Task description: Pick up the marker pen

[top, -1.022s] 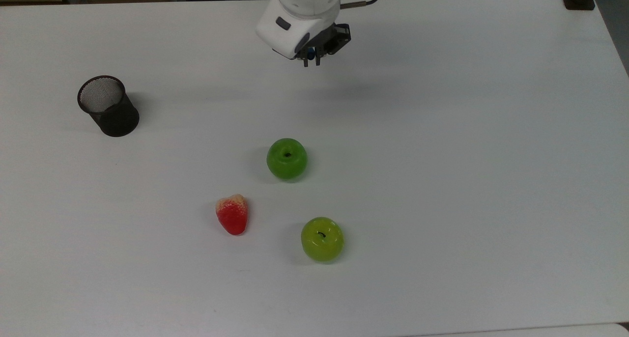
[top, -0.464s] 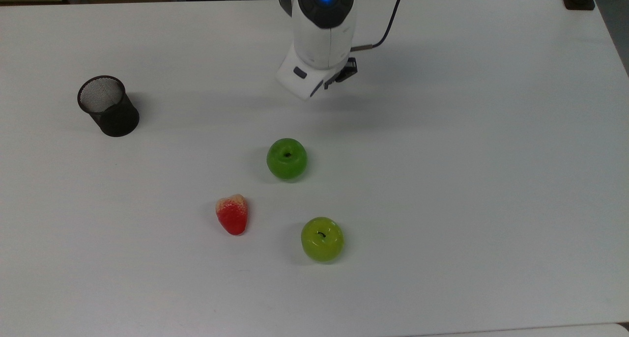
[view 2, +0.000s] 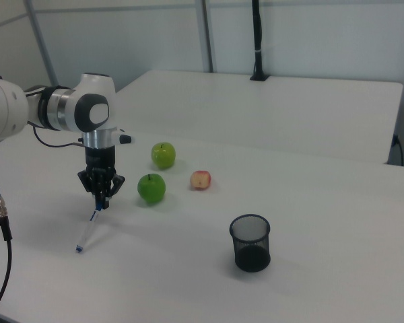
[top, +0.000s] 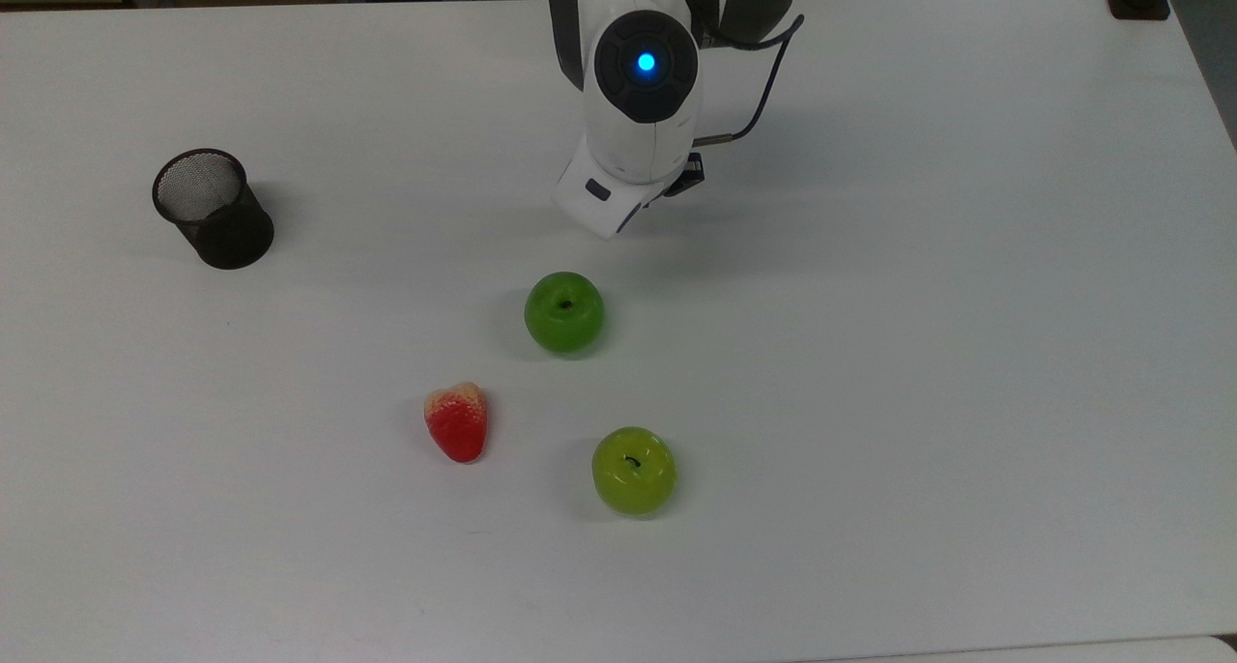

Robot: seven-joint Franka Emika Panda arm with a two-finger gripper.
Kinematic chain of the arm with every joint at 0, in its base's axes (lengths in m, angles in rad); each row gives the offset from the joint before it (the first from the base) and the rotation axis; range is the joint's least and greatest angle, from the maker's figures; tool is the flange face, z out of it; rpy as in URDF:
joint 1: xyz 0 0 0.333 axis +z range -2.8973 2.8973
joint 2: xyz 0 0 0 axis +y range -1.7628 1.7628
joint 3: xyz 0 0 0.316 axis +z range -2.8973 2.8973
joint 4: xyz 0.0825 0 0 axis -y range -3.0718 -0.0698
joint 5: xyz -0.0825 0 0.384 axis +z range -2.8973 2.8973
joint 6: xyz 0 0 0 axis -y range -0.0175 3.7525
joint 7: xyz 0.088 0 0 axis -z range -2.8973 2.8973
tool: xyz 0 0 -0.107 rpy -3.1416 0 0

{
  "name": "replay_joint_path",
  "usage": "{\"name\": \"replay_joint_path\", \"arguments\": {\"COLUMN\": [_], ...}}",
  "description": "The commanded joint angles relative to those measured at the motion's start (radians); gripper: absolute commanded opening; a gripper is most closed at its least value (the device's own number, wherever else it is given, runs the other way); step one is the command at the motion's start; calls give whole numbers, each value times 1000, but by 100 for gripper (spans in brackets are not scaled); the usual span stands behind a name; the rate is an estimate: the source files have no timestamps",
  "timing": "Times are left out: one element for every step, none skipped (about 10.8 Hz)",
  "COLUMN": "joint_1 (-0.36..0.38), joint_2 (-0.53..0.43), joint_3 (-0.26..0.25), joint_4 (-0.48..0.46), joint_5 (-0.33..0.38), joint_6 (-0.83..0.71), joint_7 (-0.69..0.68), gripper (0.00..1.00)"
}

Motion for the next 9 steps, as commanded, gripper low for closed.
{"name": "replay_joint_path", "arguments": {"joint_1": [21, 21, 21, 21, 21, 21, 22, 29, 35], "joint_2": [9, 9, 9, 9, 7, 7, 7, 7, 7], "joint_3": [-13, -13, -13, -13, -13, -13, -13, -13, -15], "joint_4": [-3, -3, -3, -2, -2, -2, -2, -2, -2], "joint_5": [6, 6, 6, 6, 5, 1, -5, -27, -35], "joint_6": [28, 28, 28, 26, 25, 25, 25, 23, 23], "joint_7": [18, 18, 19, 19, 23, 44, 70, 76, 76], "gripper": [7, 15, 34, 47, 61, 84, 100, 100, 100]}}
